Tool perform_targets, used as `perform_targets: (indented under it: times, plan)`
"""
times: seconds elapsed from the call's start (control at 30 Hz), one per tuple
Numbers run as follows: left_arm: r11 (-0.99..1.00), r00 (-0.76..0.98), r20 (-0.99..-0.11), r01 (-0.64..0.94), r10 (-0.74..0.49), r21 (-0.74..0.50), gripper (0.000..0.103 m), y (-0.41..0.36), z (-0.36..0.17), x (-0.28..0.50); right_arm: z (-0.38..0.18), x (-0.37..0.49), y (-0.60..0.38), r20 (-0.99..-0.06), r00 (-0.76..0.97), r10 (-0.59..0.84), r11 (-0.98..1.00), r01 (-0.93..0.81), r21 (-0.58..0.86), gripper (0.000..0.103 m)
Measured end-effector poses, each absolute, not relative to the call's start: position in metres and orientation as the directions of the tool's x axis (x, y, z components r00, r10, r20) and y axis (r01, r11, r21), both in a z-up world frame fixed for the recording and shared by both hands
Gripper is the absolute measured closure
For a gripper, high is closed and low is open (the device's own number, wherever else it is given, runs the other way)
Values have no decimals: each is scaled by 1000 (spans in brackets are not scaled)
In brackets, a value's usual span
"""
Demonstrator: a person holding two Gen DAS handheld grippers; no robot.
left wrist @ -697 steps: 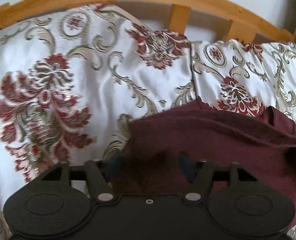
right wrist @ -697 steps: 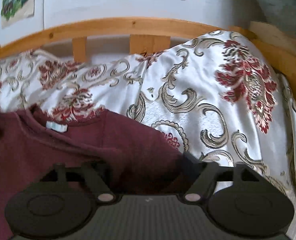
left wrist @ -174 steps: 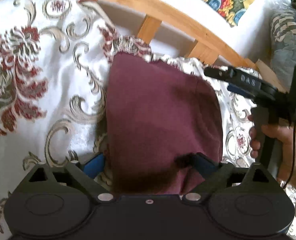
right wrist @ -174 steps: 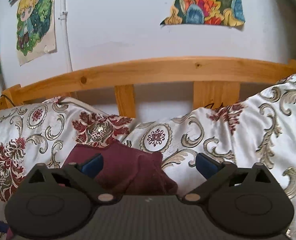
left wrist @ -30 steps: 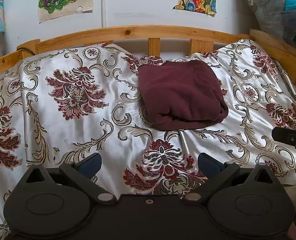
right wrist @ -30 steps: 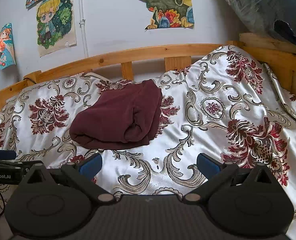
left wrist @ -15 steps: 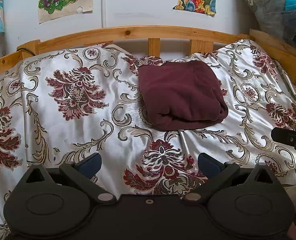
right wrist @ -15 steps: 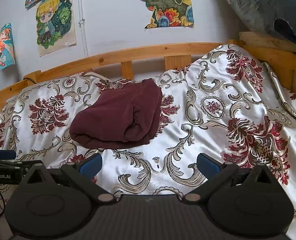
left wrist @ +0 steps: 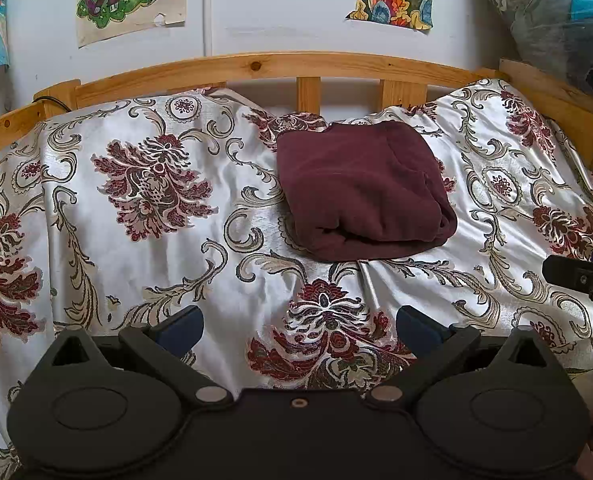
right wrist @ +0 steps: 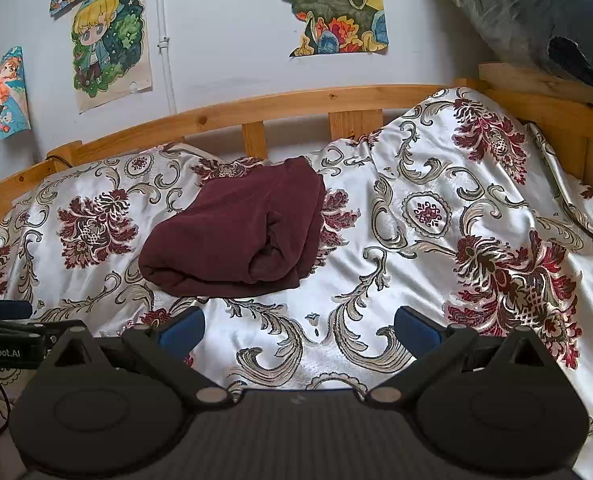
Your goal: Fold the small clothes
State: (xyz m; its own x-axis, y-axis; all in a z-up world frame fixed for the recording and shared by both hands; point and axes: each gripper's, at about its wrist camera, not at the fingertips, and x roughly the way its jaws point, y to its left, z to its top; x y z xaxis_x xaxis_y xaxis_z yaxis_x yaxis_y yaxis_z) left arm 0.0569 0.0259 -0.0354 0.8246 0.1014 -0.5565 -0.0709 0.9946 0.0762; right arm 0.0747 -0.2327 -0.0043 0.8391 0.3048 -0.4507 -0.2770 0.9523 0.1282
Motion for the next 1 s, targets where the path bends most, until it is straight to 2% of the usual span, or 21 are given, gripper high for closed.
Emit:
perform_targets:
  times: [1.0]
  plan:
    - [994, 823, -559, -72, 103, 77, 1, 25, -34, 57, -6, 74, -232, -453, 838, 304, 953, -274, 131, 0]
